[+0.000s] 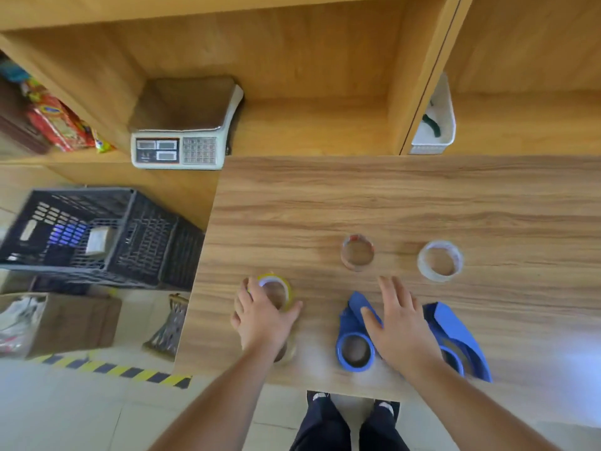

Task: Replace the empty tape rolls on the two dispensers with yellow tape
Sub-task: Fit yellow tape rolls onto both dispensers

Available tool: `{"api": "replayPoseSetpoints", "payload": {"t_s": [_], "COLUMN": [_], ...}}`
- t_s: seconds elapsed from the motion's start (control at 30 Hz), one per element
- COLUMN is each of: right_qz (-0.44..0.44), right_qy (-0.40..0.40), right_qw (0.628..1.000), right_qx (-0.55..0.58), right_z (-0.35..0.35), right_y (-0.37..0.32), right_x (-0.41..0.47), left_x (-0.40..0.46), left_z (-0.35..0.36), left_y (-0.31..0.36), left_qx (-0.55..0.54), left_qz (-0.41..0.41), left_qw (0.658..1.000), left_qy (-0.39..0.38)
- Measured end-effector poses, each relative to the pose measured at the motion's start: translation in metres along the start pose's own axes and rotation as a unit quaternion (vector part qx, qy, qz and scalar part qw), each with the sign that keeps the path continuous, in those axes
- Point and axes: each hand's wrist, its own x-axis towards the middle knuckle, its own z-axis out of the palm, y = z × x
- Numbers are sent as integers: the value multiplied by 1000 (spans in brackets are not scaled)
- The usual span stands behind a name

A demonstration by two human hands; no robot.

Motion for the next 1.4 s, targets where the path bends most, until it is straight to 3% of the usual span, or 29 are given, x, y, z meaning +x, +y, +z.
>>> {"api": "replayPoseSetpoints", "payload": {"t_s": [0.17, 0.43, 0.63, 0.93, 1.4], "right_qz": [-1, 19, 28, 32, 52], "right_qy": [-8, -1, -3, -19, -84], "right_qw": [1000, 1000, 999, 999, 995], "right_qx": [-19, 6, 16, 5, 4], "right_z": [24, 33, 28, 13, 2], "right_y": [-10, -18, -17, -3, 36], "right_x": [-9, -12, -15, -23, -28], "left_x": [17, 37, 33, -37, -144], "left_z": [3, 10, 3, -7, 57], "left_y": [-31, -26, -23, -4, 29], "left_qx": [-35, -72, -64, -96, -87], "left_qz": [-28, 3, 37, 141, 95], "left_qw": [998, 992, 994, 984, 988], "left_qy": [-40, -106, -79, -59, -90]}}
